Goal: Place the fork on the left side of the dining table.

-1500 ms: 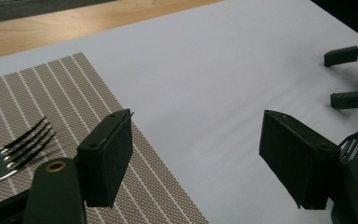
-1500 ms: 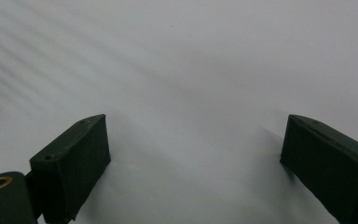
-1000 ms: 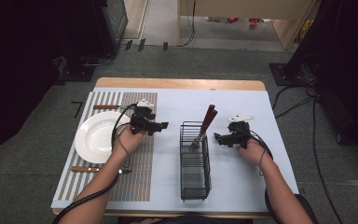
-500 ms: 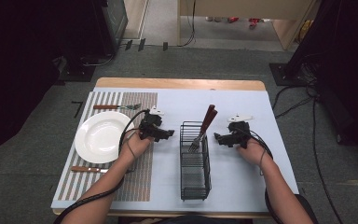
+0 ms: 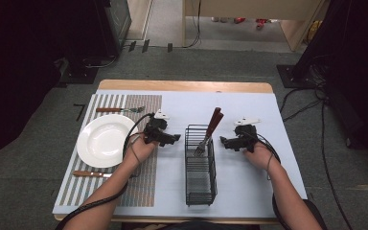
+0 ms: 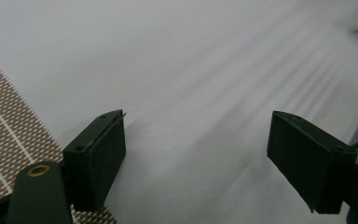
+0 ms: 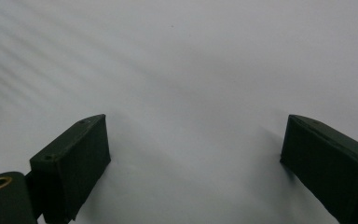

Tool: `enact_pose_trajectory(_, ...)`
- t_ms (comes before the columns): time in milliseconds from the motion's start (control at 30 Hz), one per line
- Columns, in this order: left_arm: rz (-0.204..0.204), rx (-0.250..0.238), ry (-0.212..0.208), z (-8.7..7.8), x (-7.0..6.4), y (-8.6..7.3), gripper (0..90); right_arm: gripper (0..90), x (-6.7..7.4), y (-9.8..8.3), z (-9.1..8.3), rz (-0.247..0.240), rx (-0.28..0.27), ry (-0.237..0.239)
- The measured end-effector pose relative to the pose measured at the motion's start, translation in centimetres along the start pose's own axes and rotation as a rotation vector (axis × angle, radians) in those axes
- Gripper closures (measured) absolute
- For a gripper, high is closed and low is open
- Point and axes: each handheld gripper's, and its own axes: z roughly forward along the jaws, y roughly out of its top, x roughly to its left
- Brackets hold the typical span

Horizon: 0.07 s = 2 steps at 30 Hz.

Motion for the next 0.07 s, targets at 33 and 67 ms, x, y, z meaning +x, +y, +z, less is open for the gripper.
enact_pose_trajectory(33,-0.002,0.000,-0.001,0.00,0.00,0.01,19.8,7.2,0.00,0.00,0.00,0.000,0.000,0.000)
enact_pose_trajectory(67,-0.005,-0.002,-0.001,0.02,-0.02,0.02,19.8,7.2,0.00,0.00,0.00,0.000,0.000,0.000)
